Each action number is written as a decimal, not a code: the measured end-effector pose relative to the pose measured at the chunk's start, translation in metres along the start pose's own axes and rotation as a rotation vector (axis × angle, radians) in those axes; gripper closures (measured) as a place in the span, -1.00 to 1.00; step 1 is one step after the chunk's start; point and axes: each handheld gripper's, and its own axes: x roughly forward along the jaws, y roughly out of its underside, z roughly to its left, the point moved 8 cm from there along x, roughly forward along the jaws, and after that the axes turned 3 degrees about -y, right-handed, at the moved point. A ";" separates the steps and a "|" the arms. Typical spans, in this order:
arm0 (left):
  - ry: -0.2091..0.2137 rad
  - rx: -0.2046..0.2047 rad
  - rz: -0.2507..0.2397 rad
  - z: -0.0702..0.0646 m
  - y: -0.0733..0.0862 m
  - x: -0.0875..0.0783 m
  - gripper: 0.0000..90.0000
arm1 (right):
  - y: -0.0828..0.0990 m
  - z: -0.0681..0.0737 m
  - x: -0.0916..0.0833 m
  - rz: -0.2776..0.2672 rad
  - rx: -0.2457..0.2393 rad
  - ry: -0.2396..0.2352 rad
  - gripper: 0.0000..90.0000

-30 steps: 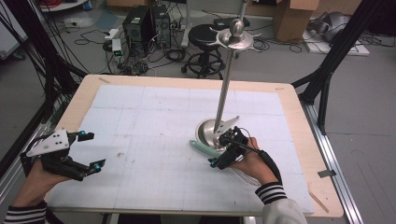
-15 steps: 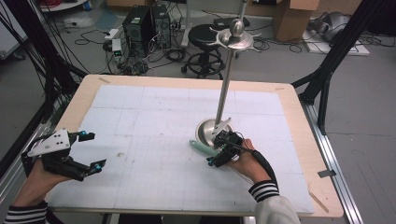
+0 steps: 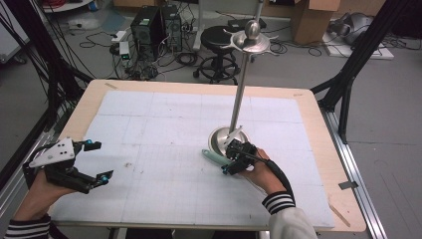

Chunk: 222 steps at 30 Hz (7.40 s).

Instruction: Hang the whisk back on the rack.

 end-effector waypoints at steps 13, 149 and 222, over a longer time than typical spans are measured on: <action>0.004 0.002 -0.010 0.000 -0.002 -0.002 -0.96 | -0.001 -0.001 0.009 0.062 -0.009 -0.004 0.46; 0.011 -0.028 0.001 0.011 0.005 -0.003 -0.96 | -0.059 -0.070 -0.264 -0.607 -0.047 -0.133 0.54; -0.002 -0.066 -0.002 0.014 0.018 -0.006 -0.96 | 0.075 -0.011 -0.139 -0.757 0.124 0.098 -0.99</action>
